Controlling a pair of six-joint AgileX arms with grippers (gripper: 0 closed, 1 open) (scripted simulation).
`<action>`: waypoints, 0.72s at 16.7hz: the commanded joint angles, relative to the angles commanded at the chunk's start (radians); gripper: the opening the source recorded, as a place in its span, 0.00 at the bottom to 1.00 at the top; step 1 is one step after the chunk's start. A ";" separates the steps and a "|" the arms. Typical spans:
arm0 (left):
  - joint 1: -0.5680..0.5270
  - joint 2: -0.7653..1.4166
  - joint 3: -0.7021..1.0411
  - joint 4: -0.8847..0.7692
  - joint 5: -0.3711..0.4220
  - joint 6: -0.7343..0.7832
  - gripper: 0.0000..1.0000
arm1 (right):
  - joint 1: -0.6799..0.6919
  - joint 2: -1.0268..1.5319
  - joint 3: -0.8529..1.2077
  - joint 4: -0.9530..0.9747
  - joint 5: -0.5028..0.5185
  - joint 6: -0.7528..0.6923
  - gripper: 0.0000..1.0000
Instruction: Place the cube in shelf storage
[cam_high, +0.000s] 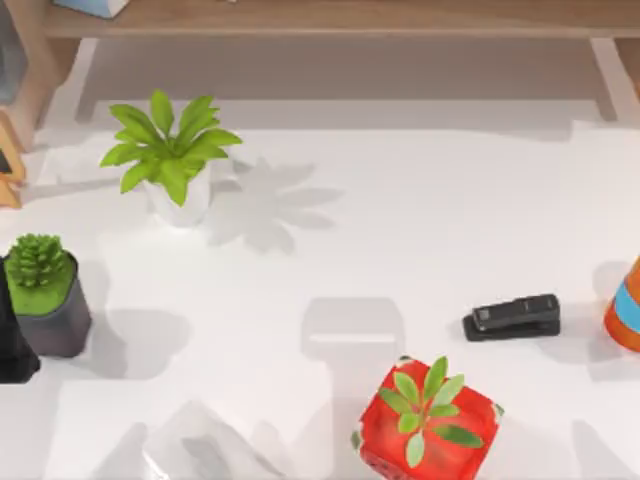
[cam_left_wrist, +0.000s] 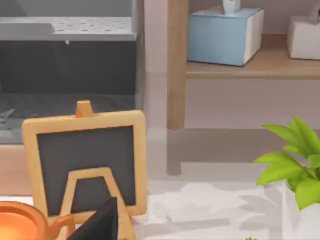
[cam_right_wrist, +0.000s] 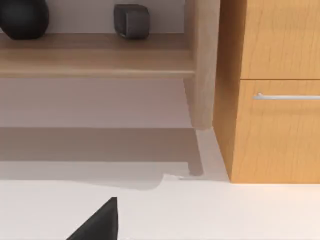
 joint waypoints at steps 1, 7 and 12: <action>0.000 0.000 0.000 0.000 0.000 0.000 1.00 | 0.000 0.000 0.000 0.000 0.000 0.000 1.00; 0.000 0.000 0.000 0.000 0.000 0.000 1.00 | -0.053 0.137 0.113 0.117 -0.024 -0.104 1.00; 0.000 0.000 0.000 0.000 0.000 0.000 1.00 | -0.145 0.537 0.298 0.328 -0.086 -0.379 1.00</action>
